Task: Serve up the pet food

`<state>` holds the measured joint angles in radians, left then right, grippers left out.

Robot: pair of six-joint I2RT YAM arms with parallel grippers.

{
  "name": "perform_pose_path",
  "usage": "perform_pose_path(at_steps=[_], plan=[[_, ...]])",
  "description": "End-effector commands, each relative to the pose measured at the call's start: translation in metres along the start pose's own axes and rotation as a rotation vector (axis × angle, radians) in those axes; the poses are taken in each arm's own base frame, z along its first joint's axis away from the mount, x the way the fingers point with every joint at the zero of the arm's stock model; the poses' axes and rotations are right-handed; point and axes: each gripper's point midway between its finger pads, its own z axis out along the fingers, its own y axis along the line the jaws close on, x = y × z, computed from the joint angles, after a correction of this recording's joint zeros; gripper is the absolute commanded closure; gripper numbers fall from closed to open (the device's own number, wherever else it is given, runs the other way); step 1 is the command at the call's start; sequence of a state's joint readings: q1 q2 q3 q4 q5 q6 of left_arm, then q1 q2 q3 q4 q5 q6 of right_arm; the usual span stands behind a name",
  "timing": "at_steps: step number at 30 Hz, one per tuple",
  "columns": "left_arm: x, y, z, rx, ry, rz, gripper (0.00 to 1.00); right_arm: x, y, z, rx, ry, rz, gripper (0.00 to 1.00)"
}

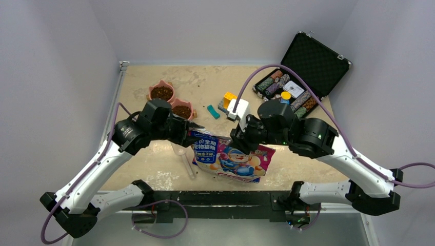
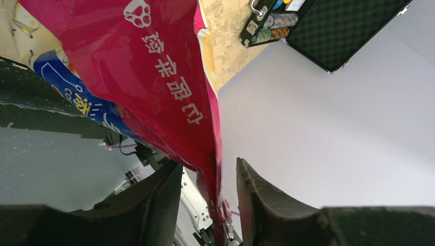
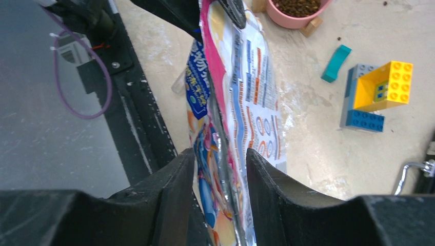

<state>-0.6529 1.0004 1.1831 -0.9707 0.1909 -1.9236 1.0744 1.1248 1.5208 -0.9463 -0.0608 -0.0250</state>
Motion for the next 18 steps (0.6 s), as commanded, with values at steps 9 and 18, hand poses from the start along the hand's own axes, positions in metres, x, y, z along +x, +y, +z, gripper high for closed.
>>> perform_pose_path(at_steps=[9,18], plan=[[0.022,-0.027,-0.011,0.048,0.078,0.038,0.45,-0.011,-0.019,0.032,0.343,0.002,-0.412,0.55],[0.017,-0.017,-0.003,0.033,0.071,0.013,0.55,0.001,-0.028,0.041,0.389,0.074,-0.434,0.57]])
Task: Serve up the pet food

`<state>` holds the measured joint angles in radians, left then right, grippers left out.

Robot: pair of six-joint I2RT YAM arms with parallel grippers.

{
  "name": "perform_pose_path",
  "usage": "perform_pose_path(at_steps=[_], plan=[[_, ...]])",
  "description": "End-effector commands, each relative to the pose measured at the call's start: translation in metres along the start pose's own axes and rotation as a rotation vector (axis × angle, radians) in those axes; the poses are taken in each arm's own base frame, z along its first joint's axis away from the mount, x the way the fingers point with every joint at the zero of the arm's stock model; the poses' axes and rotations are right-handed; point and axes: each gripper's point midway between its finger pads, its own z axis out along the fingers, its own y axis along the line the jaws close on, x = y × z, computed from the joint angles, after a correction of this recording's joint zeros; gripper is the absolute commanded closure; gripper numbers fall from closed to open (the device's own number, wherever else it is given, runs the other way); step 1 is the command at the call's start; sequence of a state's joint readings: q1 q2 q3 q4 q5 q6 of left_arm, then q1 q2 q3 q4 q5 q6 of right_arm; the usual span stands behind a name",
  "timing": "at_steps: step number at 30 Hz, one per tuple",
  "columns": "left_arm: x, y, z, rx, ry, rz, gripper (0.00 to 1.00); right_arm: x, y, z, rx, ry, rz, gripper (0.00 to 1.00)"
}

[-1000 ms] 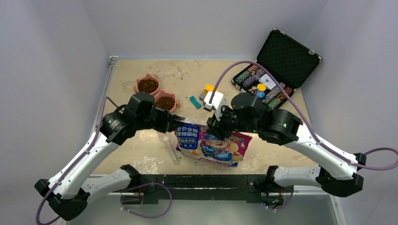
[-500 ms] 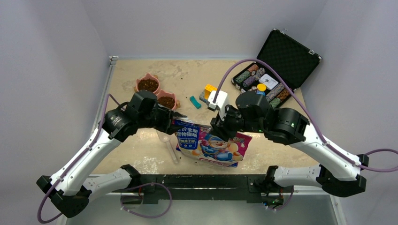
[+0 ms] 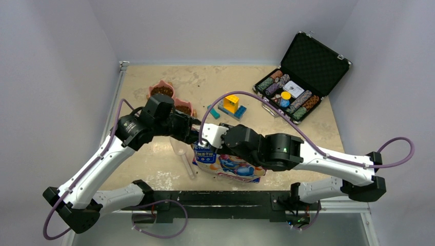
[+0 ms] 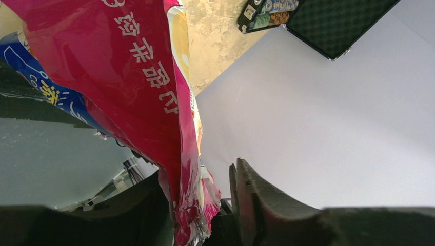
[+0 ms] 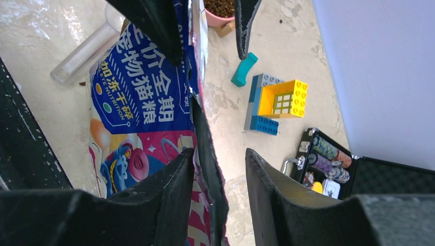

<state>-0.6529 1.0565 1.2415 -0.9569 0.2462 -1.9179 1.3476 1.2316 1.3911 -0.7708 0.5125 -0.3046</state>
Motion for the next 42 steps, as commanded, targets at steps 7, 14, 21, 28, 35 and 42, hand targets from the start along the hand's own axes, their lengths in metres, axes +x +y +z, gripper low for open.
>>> perform_pose_path(at_steps=[7,14,21,28,35,42], plan=[[-0.018,-0.006,-0.002,0.094,-0.069,0.007,0.83,0.031,0.013,-0.034,-0.163,0.047,0.118,0.63],[-0.046,-0.019,-0.009,0.069,-0.175,0.032,1.00,0.077,0.000,-0.040,-0.033,0.186,0.135,1.00],[-0.085,-0.047,-0.027,0.084,-0.252,0.022,1.00,0.113,-0.020,-0.052,0.077,0.201,0.272,1.00],[-0.093,-0.051,-0.030,0.074,-0.230,0.028,1.00,0.124,-0.021,-0.063,0.053,0.158,0.344,1.00],[-0.085,-0.043,-0.042,0.046,-0.232,0.059,1.00,0.118,-0.013,-0.067,-0.005,0.134,0.374,1.00],[-0.081,-0.042,-0.039,0.040,-0.203,0.048,1.00,0.141,-0.012,-0.079,0.014,0.172,0.377,1.00]])
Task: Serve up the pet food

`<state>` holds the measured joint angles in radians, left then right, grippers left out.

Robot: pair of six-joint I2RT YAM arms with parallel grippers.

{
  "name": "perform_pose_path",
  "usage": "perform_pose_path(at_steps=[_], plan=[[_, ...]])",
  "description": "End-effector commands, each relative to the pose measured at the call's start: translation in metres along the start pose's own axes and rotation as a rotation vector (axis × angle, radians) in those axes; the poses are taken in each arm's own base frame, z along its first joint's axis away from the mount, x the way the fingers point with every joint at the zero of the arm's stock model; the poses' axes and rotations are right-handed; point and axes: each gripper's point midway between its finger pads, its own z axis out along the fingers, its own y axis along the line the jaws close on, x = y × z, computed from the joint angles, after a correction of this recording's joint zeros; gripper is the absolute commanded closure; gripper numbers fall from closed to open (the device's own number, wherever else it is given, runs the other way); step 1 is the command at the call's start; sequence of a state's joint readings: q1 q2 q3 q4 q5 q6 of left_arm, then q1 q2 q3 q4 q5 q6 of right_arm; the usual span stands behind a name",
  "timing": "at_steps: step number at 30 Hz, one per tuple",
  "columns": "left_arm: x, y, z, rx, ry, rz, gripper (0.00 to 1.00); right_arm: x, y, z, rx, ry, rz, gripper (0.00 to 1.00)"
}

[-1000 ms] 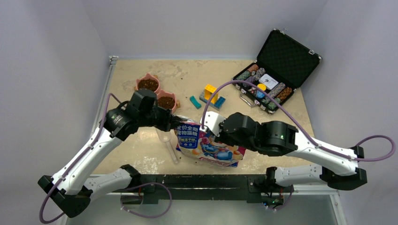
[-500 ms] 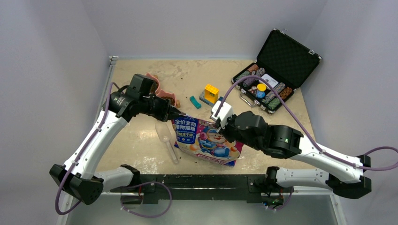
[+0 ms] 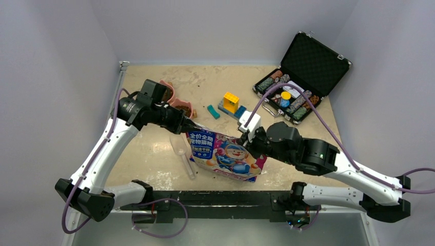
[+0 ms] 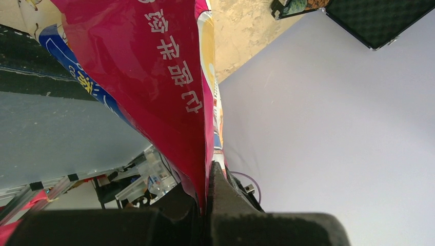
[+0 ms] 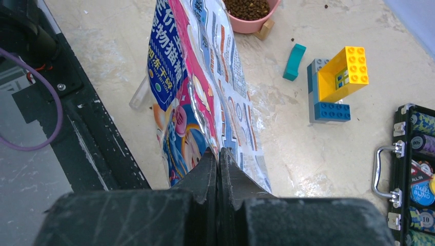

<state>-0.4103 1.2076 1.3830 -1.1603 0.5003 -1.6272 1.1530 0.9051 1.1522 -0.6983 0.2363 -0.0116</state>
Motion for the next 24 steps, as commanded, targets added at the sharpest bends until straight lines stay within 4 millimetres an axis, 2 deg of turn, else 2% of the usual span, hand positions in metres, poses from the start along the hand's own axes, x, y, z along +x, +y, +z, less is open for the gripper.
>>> perform_pose_path(at_steps=[1,5,8,15,19,23,24], plan=[[-0.051,-0.031,-0.042,0.177,-0.284,-0.001,1.00,0.083,-0.043,-0.060,0.171,0.267,-0.038,1.00],[-0.048,-0.032,-0.040,0.178,-0.261,-0.001,1.00,0.083,-0.045,-0.065,0.182,0.260,-0.018,1.00],[-0.044,-0.032,-0.034,0.185,-0.233,-0.006,1.00,0.076,-0.038,-0.057,0.145,0.263,-0.031,1.00],[-0.038,-0.027,-0.031,0.204,-0.197,-0.043,1.00,0.037,-0.017,-0.038,0.014,0.201,-0.077,0.99],[-0.029,-0.027,-0.019,0.214,-0.137,-0.038,0.99,0.022,-0.009,-0.020,-0.029,0.213,-0.120,0.75],[-0.022,-0.026,-0.013,0.205,-0.117,-0.027,0.71,0.003,0.000,0.003,-0.061,0.173,-0.132,0.66],[-0.020,-0.025,-0.013,0.205,-0.114,-0.022,0.67,-0.003,0.001,0.008,-0.060,0.162,-0.137,0.65]])
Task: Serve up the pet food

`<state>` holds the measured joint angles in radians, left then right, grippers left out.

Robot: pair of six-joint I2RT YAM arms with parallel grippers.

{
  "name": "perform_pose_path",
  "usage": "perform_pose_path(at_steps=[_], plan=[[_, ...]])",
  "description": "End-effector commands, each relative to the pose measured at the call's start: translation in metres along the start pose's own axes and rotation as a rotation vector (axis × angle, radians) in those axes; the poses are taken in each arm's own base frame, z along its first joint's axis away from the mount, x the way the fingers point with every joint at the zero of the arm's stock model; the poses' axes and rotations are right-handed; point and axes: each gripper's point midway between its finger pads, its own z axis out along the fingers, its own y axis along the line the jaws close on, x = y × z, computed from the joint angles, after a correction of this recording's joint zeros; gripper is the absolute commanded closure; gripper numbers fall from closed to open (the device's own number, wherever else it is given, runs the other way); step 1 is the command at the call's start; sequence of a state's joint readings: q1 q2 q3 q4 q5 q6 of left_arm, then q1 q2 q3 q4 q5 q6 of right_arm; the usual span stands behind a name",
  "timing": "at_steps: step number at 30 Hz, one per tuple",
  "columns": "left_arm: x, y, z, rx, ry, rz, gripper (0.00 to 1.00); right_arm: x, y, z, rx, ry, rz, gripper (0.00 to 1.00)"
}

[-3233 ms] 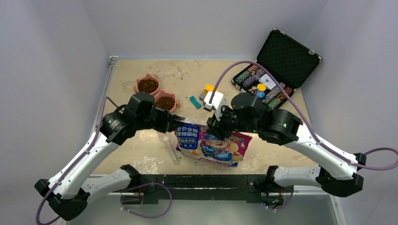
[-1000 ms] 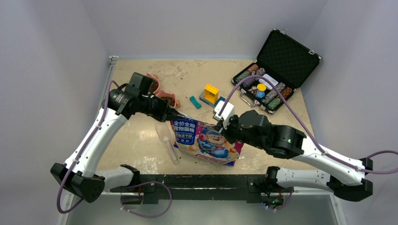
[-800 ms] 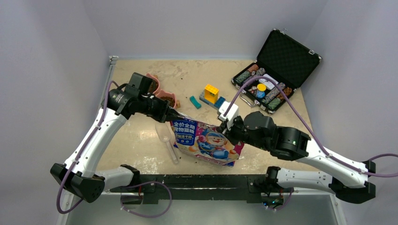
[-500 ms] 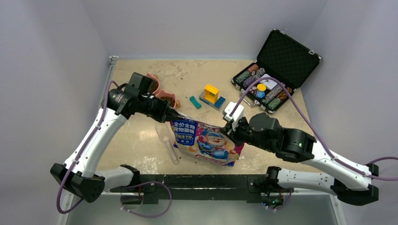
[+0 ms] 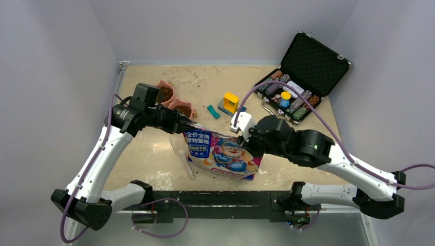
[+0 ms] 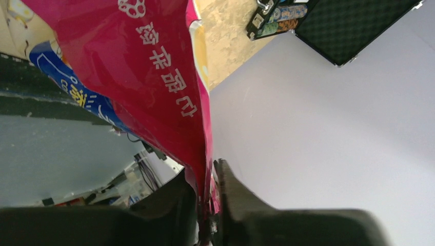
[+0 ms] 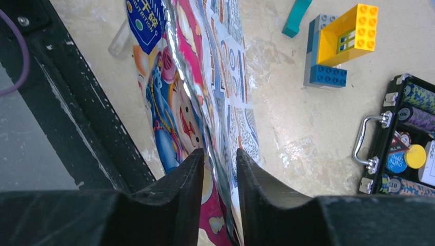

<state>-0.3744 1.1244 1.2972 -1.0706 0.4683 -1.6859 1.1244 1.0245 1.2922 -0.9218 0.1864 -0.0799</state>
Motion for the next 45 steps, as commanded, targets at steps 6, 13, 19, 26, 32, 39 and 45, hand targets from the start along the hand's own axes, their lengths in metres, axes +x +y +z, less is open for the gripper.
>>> perform_pose_path(at_steps=[6,13,19,26,32,39,45], plan=[[-0.002,-0.022,-0.008,0.114,-0.058,0.036,0.56,-0.065,0.004,0.028,0.013,-0.095,-0.087,0.62],[-0.004,-0.018,-0.005,0.105,-0.058,0.035,0.73,-0.093,0.022,0.061,0.087,-0.095,-0.206,0.63],[-0.004,-0.011,-0.002,0.081,-0.047,0.023,0.96,-0.100,-0.001,0.073,0.270,-0.053,-0.240,0.83],[-0.016,-0.011,-0.010,0.075,-0.110,0.000,1.00,-0.045,-0.006,0.060,0.267,0.065,-0.238,1.00],[-0.027,-0.025,-0.014,0.097,-0.124,0.008,1.00,-0.001,-0.018,0.026,0.251,0.103,-0.194,1.00],[-0.035,-0.025,-0.016,0.098,-0.149,0.021,1.00,0.033,-0.021,0.005,0.216,0.106,-0.171,1.00],[-0.040,-0.023,-0.016,0.089,-0.172,0.013,1.00,0.052,-0.029,-0.005,0.237,0.118,-0.134,1.00]])
